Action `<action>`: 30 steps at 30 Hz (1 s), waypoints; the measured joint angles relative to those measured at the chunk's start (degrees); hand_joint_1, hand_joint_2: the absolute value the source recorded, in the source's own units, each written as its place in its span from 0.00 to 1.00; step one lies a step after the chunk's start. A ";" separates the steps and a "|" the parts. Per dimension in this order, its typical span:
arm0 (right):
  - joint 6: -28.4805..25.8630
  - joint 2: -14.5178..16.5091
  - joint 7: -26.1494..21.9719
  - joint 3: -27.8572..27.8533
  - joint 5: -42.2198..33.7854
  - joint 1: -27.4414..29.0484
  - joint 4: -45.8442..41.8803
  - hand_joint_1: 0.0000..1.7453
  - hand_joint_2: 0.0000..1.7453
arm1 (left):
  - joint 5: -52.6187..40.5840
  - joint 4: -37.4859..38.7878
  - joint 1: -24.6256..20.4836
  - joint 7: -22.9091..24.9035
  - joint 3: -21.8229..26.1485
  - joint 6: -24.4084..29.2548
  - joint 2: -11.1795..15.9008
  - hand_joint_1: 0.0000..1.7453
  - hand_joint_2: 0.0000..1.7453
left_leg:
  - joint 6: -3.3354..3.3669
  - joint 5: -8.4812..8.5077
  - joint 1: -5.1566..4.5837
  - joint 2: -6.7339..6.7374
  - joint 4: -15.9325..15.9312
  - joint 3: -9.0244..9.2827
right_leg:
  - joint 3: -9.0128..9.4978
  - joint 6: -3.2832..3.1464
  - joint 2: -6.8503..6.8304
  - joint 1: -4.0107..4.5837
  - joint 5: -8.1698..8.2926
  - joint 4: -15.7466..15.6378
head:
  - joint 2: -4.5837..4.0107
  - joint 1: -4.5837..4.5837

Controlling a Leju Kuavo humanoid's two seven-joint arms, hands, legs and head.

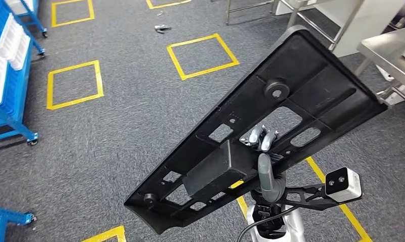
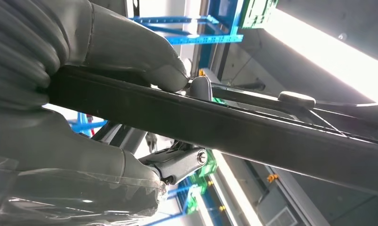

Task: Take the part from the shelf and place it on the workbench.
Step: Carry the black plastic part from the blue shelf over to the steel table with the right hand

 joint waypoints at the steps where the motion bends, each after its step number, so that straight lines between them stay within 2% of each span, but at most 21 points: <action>1: 0.00 0.00 0.00 0.00 0.00 0.00 0.00 1.00 1.00 | -0.02 0.00 0.10 0.03 0.00 0.01 0.02 0.00 1.00 | -0.08 2.19 0.22 -0.56 -3.43 1.52 | -0.03 0.19 0.66 -0.09 -0.12 0.25 | 0.00 0.00; 2: 0.01 0.00 -0.01 0.00 -0.01 -0.01 0.00 1.00 1.00 | -0.04 0.00 0.22 0.05 0.00 0.01 0.04 0.00 1.00 | -0.13 3.71 0.40 -1.56 -6.85 3.02 | -0.16 0.45 1.27 -0.09 -0.26 0.59 | 0.00 -0.01; 3: 0.01 0.00 -0.01 0.01 -0.01 -0.01 -0.01 1.00 1.00 | -0.08 0.00 0.32 0.09 0.00 0.01 0.05 0.00 1.00 | 0.01 4.49 0.54 -2.49 -9.50 4.20 | -0.44 0.78 1.82 -0.09 -0.34 0.95 | 0.00 -0.01; 5: 0.03 0.00 -0.01 0.01 0.01 0.00 -0.01 1.00 1.00 | -0.20 0.00 0.37 0.12 0.00 0.01 0.04 0.00 1.00 | 0.61 4.33 0.48 -3.45 -11.53 4.97 | -1.03 1.54 2.64 -0.10 -0.23 1.24 | 0.00 0.00; 7: 0.03 -0.01 0.00 -0.01 0.02 0.04 -0.02 1.00 1.00 | -0.48 0.00 0.21 0.15 -0.01 -0.01 -0.04 0.00 1.00 | 1.52 4.47 0.43 -2.71 -12.00 5.11 | -1.28 2.25 3.01 -0.28 -0.08 1.18 | 0.00 -0.01; 8: 0.04 -0.02 0.00 -0.02 0.02 0.03 -0.04 1.00 1.00 | -0.62 0.00 0.16 0.16 -0.01 -0.02 -0.10 0.00 1.00 | 1.94 4.54 0.45 -2.27 -12.21 5.26 | -1.53 2.53 2.35 -0.24 -0.44 1.72 | 0.00 0.07; 10: 0.05 -0.02 -0.01 -0.03 0.02 0.02 -0.09 1.00 1.00 | -0.79 0.00 0.24 0.17 -0.02 -0.03 -0.20 0.00 1.00 | 2.60 4.59 0.45 -1.21 -12.54 5.58 | -3.66 2.91 0.18 -0.21 -2.72 6.07 | -0.01 0.24; 12: 0.05 -0.03 -0.02 -0.04 0.02 0.06 -0.10 1.00 1.00 | -0.91 0.00 0.38 0.19 -0.02 -0.03 -0.20 0.00 1.00 | 2.97 4.37 0.23 -0.10 -12.57 5.72 | -7.46 3.18 -1.27 -0.24 -5.56 13.07 | -0.01 0.32; 13: 0.05 -0.03 -0.01 -0.05 0.02 0.10 -0.09 1.00 1.00 | -0.98 0.00 0.41 0.21 -0.02 -0.03 -0.20 0.00 1.00 | 3.04 4.22 0.16 0.43 -12.56 5.83 | -8.83 3.23 -1.48 -0.28 -5.97 15.39 | -0.01 0.32; 14: 0.05 -0.04 -0.01 -0.05 0.02 0.13 -0.09 1.00 1.00 | -1.05 0.00 0.42 0.22 -0.03 -0.03 -0.19 0.00 1.00 | 3.04 4.03 0.12 0.95 -12.56 6.02 | -9.28 3.20 -1.63 -0.28 -5.35 15.88 | 0.00 0.31; 15: 0.05 -0.04 -0.01 -0.06 0.03 0.14 -0.09 1.00 1.00 | -1.12 0.00 0.43 0.24 -0.03 -0.03 -0.19 0.00 1.00 | 2.96 3.79 0.11 1.42 -12.56 6.33 | -8.59 3.08 -1.84 -0.26 -3.76 14.28 | 0.00 0.32; 16: 0.05 -0.04 0.00 -0.07 0.04 0.15 -0.10 1.00 1.00 | -1.16 0.00 0.43 0.25 -0.04 -0.04 -0.20 0.00 1.00 | 2.86 3.50 0.10 1.85 -12.56 6.75 | -6.91 2.81 -2.33 -0.18 -1.58 10.91 | 0.00 0.32; 18: 0.05 -0.04 0.00 -0.04 0.12 0.09 -0.14 1.00 1.00 | -1.31 0.00 0.46 0.27 -0.08 -0.15 -0.22 0.00 1.00 | 2.47 2.88 -0.03 2.61 -12.61 7.51 | -3.35 2.12 -4.00 0.37 0.87 4.13 | 0.00 0.35; 20: 0.04 -0.04 0.00 0.00 0.25 0.03 -0.16 1.00 1.00 | -1.50 0.00 0.50 0.38 -0.11 -0.34 -0.23 0.00 1.00 | 1.89 2.44 -0.23 3.37 -12.88 7.97 | -2.05 1.46 -4.75 0.97 0.59 1.56 | 0.00 0.37; 21: 0.03 -0.03 0.00 0.01 0.34 0.01 -0.18 1.00 1.00 | -1.59 0.00 0.44 0.45 -0.14 -0.41 -0.22 0.00 1.00 | 1.57 2.27 -0.35 3.82 -13.09 8.26 | -1.95 1.18 -4.35 1.10 0.41 1.20 | 0.00 0.38; 22: 0.03 -0.03 0.01 0.01 0.42 0.03 -0.24 1.00 1.00 | -1.67 -0.03 0.36 0.50 -0.19 -0.46 -0.21 0.00 1.00 | 1.25 2.03 -0.36 4.03 -13.31 8.62 | -1.66 0.92 -3.84 0.86 0.31 0.96 | 0.00 0.37; 24: 0.02 -0.01 -0.01 0.04 0.55 -0.04 -0.40 1.00 1.00 | -1.74 -0.08 0.23 0.51 -0.34 -0.52 -0.17 0.00 1.00 | 0.72 1.05 -0.31 2.80 -11.86 8.51 | -0.63 0.39 -2.92 0.40 0.12 0.13 | 0.00 0.28; 26: 0.02 0.00 0.00 0.14 0.57 -0.14 -0.50 1.00 1.00 | -1.67 -0.11 0.28 0.42 -0.44 -0.57 -0.14 0.00 1.00 | 0.34 -1.23 -0.16 0.77 -5.71 5.22 | 0.27 -0.16 -2.11 0.18 -0.28 -0.27 | 0.00 0.16; 28: 0.01 0.00 0.09 0.20 0.61 -0.10 -0.48 1.00 1.00 | -1.58 -0.11 0.02 0.27 -0.44 -0.59 -0.14 0.00 1.00 | 0.01 -2.77 -0.10 0.13 1.42 0.50 | 0.88 -0.42 -1.13 0.19 -0.92 -0.23 | 0.00 0.14; 29: 0.00 0.00 0.13 0.20 0.64 -0.06 -0.48 1.00 1.00 | -1.57 -0.11 -0.16 0.20 -0.44 -0.60 -0.14 0.00 1.00 | -0.11 -2.04 -0.07 0.07 2.74 -0.85 | 1.31 -0.40 -0.56 0.18 -1.32 -0.19 | 0.00 0.15; 30: -0.02 0.00 0.15 0.20 0.67 -0.04 -0.48 1.00 1.00 | -1.62 -0.11 -0.29 0.20 -0.44 -0.61 -0.14 0.00 1.00 | -0.19 -0.16 -0.01 0.02 1.95 -1.17 | 1.85 -0.31 0.09 0.14 -1.76 -0.10 | 0.00 0.14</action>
